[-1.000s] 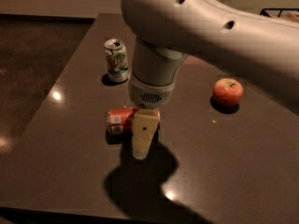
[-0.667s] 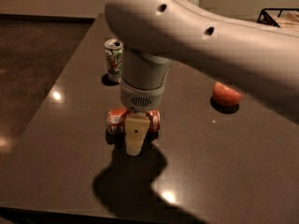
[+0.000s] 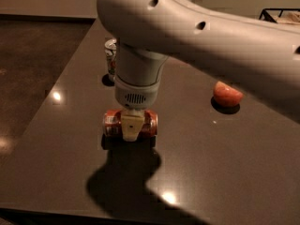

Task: Pick coke can

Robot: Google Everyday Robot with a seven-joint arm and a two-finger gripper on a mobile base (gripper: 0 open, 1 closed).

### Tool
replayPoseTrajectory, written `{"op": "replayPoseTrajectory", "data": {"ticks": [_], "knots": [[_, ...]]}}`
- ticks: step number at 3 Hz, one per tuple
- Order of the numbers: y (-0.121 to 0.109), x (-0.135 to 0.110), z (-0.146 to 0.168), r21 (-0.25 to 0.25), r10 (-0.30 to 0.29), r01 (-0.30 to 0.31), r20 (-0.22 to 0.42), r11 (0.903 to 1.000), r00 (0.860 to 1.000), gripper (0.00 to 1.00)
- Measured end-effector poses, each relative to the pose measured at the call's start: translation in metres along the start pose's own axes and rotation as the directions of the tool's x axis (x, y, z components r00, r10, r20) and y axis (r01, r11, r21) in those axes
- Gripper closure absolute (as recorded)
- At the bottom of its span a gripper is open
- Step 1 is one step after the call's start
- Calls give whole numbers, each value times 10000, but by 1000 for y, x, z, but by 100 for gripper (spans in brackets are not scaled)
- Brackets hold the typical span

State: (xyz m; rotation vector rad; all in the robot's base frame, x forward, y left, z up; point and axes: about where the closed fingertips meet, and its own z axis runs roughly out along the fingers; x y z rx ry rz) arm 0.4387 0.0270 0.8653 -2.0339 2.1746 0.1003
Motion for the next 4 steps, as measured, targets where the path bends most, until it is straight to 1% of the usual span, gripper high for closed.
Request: {"op": "replayPoseTrajectory", "data": {"ticks": [1,2,3,4], "knots": [[-4,1,-32,102,18,-23,483,9999,9988,88],[-7,-1,-70,316,-273,246,872,9992,9958,100],[-7,-5,-118,764,-895,794,1404,9939,9860,100],[-6,-6,-120,838,-922,807,1437,9932,9853,100]]}}
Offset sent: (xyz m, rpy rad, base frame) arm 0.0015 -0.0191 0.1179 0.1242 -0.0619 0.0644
